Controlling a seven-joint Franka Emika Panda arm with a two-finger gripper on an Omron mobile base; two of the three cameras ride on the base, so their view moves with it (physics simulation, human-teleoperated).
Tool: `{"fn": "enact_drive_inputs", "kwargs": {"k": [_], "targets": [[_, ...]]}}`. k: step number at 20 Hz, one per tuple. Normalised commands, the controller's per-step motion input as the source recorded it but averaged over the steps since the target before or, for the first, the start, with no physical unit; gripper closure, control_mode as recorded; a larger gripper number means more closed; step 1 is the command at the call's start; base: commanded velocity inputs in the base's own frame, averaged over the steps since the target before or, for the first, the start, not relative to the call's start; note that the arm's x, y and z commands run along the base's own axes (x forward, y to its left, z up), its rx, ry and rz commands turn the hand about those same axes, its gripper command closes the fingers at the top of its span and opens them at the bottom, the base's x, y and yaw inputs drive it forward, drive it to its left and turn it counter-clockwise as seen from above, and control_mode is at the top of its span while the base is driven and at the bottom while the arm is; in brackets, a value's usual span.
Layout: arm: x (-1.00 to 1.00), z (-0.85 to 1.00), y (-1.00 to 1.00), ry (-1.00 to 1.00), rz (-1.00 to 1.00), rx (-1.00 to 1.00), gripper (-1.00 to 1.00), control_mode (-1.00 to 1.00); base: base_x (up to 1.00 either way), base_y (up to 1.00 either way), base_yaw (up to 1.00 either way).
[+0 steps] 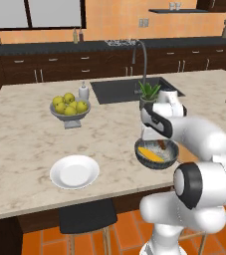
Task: Pick the chicken drumstick and corn from their plates and place them in the bowl. Then put the bowl in the fridge.
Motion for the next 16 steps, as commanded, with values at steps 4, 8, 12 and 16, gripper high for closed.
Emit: {"fn": "enact_drive_inputs", "kwargs": {"k": [4,8,12,16], "targets": [[0.58,-0.18,-0.52,0.02,0.0,-0.08,1.0,-1.0,0.0,0.0,0.0],[0.35,-0.23,-0.46,0.03,0.02,-0.03,1.0,-1.0,0.0,0.0,0.0],[0.01,-0.47,-0.04,0.02,0.03,-0.02,1.0,-1.0,0.0,0.0,0.0],[0.09,-0.43,0.16,0.01,0.0,0.0,1.0,-1.0,0.0,0.0,0.0]]}}
